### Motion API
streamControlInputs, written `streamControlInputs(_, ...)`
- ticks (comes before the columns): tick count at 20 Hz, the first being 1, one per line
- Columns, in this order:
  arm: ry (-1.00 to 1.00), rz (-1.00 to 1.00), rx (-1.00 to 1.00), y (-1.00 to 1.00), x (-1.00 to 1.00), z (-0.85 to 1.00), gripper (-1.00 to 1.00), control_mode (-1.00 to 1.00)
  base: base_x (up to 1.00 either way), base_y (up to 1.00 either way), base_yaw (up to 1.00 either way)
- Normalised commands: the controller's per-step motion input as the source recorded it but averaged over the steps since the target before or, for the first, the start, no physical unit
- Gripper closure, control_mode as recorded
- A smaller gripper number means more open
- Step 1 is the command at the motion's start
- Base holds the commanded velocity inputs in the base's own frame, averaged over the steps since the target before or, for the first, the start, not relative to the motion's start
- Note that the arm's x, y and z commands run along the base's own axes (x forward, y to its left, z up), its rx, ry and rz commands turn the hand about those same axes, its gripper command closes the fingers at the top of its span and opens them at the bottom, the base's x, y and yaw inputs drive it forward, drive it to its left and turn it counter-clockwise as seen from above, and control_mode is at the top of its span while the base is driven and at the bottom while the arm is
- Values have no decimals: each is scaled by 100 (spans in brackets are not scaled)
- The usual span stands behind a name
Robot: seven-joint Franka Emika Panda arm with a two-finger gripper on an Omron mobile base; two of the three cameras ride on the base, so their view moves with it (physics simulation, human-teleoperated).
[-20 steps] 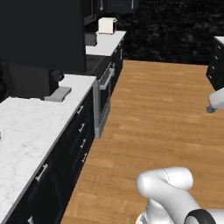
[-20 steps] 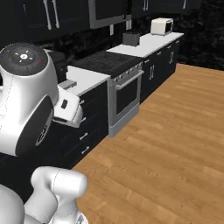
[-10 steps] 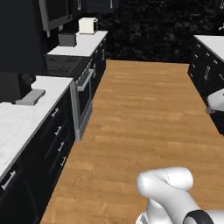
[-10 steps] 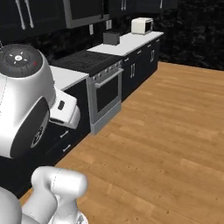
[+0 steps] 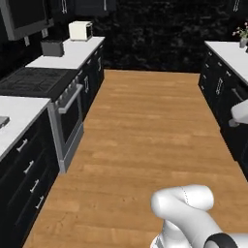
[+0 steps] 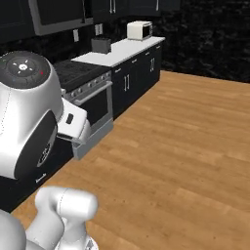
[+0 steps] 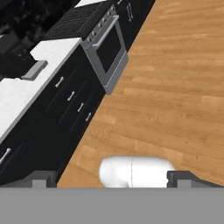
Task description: Gather all objects into one cabinet and sort the glasses and bowls to opposite sides.
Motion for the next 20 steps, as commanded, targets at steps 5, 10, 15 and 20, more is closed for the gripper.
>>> streamControlInputs(5, 0, 0, 0, 0, 0, 0, -100, 100, 97, -50, -12)
streamControlInputs(10, 0, 0, 0, 0, 0, 0, -100, 100, 97, -44, -14)
streamControlInputs(15, 0, 0, 0, 0, 0, 0, -100, 100, 92, -40, -14)
streamControlInputs(20, 0, 0, 0, 0, 0, 0, -100, 100, 83, -31, -14)
